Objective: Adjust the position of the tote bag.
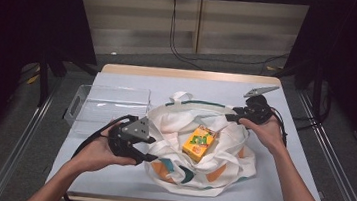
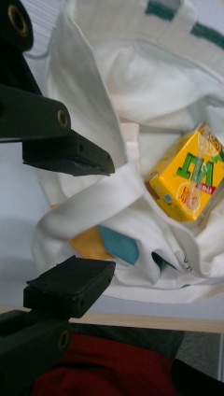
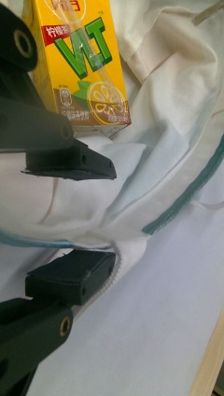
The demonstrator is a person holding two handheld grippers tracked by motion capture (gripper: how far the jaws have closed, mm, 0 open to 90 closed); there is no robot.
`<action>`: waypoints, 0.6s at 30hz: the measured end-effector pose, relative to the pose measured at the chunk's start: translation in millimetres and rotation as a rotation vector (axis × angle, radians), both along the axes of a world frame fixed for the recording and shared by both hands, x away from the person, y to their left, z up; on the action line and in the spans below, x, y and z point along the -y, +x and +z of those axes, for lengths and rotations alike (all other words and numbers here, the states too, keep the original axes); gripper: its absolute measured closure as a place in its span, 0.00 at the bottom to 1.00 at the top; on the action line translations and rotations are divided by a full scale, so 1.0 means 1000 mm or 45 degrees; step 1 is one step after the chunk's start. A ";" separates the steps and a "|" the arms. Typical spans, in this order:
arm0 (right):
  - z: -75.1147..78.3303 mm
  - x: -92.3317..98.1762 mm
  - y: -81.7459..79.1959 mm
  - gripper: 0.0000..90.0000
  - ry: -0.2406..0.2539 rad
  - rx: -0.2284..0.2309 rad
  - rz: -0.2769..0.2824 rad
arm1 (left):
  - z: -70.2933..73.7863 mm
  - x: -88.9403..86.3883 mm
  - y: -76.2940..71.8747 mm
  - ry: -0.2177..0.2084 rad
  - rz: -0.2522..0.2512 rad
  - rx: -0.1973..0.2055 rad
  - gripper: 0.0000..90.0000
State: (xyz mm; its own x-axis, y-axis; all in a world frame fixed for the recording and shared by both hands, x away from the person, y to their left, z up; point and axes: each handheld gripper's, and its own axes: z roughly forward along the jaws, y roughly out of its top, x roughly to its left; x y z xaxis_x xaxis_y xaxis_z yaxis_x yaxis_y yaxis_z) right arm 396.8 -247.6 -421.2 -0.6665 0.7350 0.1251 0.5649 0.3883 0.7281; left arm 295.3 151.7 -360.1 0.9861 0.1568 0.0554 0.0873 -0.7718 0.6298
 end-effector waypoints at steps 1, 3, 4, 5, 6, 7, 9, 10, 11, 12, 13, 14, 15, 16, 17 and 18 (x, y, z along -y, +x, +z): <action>-0.001 0.000 0.001 0.59 0.008 0.000 0.008 | 0.001 -0.003 0.001 0.006 0.014 -0.008 0.51; -0.003 0.000 0.002 0.59 -0.004 -0.010 0.009 | 0.000 -0.006 0.003 -0.014 0.040 0.000 0.49; -0.004 -0.001 0.002 0.59 -0.005 -0.006 0.004 | 0.001 -0.005 0.004 -0.019 0.042 0.002 0.48; -0.004 -0.002 0.003 0.59 -0.006 -0.010 0.015 | 0.001 -0.003 0.004 -0.033 0.038 0.008 0.49; -0.005 -0.003 0.003 0.59 -0.011 -0.010 0.012 | 0.000 0.002 0.005 -0.043 0.016 -0.002 0.50; -0.005 -0.005 0.004 0.59 -0.018 -0.009 0.022 | -0.002 0.010 0.005 -0.040 -0.003 -0.006 0.50; -0.007 -0.007 0.006 0.59 -0.032 -0.018 0.025 | -0.006 0.028 0.007 0.003 -0.061 -0.013 0.51; -0.008 -0.008 0.007 0.59 -0.043 -0.019 0.027 | -0.009 0.038 0.009 0.015 -0.085 -0.020 0.51; -0.008 -0.009 0.008 0.59 -0.051 -0.023 0.031 | -0.010 0.047 0.010 0.023 -0.086 -0.015 0.51; -0.008 -0.009 0.009 0.58 -0.060 -0.034 0.033 | -0.012 0.056 0.011 0.027 -0.099 -0.019 0.50; -0.008 -0.010 0.009 0.58 -0.069 -0.035 0.034 | -0.014 0.064 0.013 0.037 -0.118 -0.029 0.46; -0.008 -0.012 0.010 0.56 -0.086 -0.035 0.039 | -0.016 0.072 0.015 0.048 -0.134 -0.043 0.40; -0.009 -0.013 0.011 0.54 -0.092 -0.045 0.060 | -0.020 0.080 0.015 0.060 -0.149 -0.077 0.35; -0.010 -0.014 0.012 0.52 -0.102 -0.050 0.076 | -0.024 0.088 0.016 0.088 -0.165 -0.075 0.35; -0.011 -0.015 0.014 0.51 -0.114 -0.054 0.084 | -0.028 0.095 0.016 0.134 -0.177 -0.076 0.35; -0.011 -0.017 0.014 0.49 -0.126 -0.066 0.090 | -0.034 0.102 0.017 0.172 -0.182 -0.090 0.34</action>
